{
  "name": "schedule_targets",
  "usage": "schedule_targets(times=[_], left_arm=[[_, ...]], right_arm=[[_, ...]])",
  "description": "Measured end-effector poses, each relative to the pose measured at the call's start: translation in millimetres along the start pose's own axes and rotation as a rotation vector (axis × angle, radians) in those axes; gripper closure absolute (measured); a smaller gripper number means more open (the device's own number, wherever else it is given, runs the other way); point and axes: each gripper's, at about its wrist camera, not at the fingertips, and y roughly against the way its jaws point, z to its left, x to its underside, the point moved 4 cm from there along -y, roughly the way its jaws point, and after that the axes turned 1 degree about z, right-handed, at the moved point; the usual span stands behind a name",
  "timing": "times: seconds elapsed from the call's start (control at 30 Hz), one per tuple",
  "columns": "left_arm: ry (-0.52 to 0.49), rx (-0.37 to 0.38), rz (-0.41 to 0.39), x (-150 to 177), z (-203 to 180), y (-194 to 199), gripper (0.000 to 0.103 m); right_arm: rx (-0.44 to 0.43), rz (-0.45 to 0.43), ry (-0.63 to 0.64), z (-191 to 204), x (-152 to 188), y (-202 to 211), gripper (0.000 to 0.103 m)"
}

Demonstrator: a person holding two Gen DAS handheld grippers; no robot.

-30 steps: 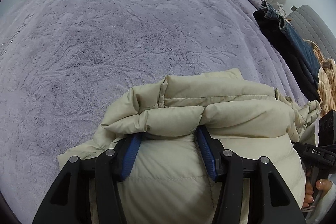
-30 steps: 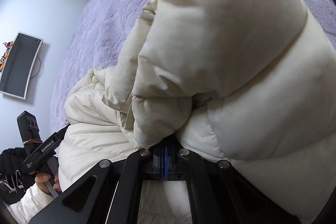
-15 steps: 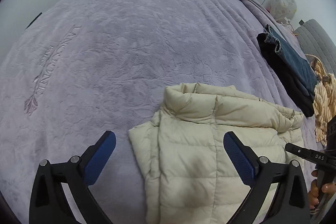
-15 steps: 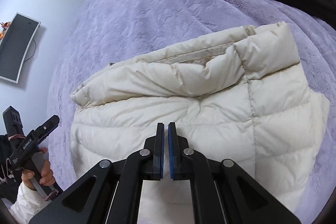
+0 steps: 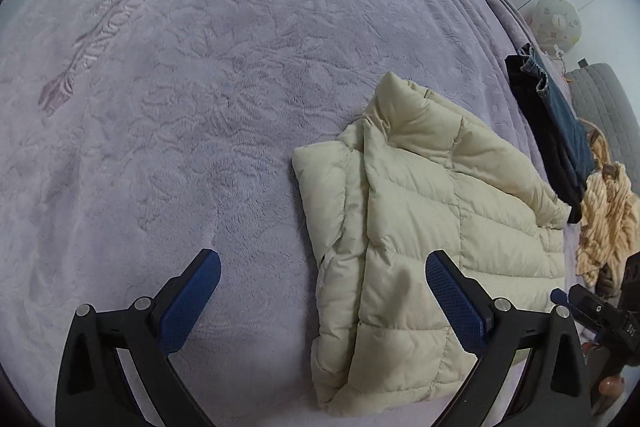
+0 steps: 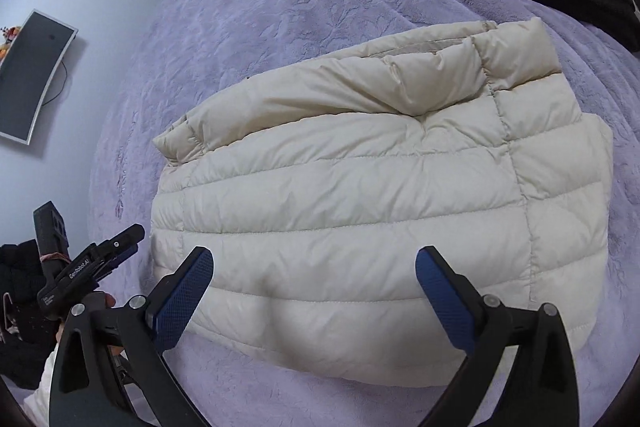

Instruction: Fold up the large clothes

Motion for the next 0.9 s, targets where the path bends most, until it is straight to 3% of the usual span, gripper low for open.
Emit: schedule_targets(times=[0.07,0.1,0.13,0.2,0.33,0.5,0.67,0.7,0.77,0.83,0.9], left_arm=[[0.033,0.092,0.031,1,6,-7,0.000],[0.042,0.136,0.044,1,7,-10,0.000],[0.044,0.169,0.058,1,8,-15,0.000],[0.040,0.227,0.085,0,8,-24,0.000],[0.042,0.312,0.127,1,8,-43,0.000],[0.042,0.350,0.129,-1,5,-57,0.000],[-0.025,0.387,0.160,1,-23,-64,0.002],[-0.040,0.397,0.173,2,-31,-64,0.008],[-0.087,0.384,0.206,9,-50,-68,0.047],[-0.135,0.368,0.202,13,-68,-65,0.068],[-0.161,0.369,0.188,12,-85,-53,0.076]], right_arm=[[-0.001,-0.016,0.003,2,0,3,0.009],[-0.002,-0.017,0.007,2,-1,5,0.026],[0.000,-0.012,0.009,3,-1,2,0.054],[0.001,0.010,0.002,3,-2,-9,0.092],[-0.014,0.038,0.001,0,-2,-39,0.093],[-0.043,0.077,-0.059,-18,0,-76,0.098],[-0.100,0.093,-0.078,-29,0,-89,0.099],[-0.110,0.096,-0.081,-31,0,-90,0.100],[-0.126,0.099,-0.090,-34,-1,-93,0.100],[-0.131,0.101,-0.095,-37,-1,-96,0.100],[-0.137,0.103,-0.100,-38,-1,-99,0.101]])
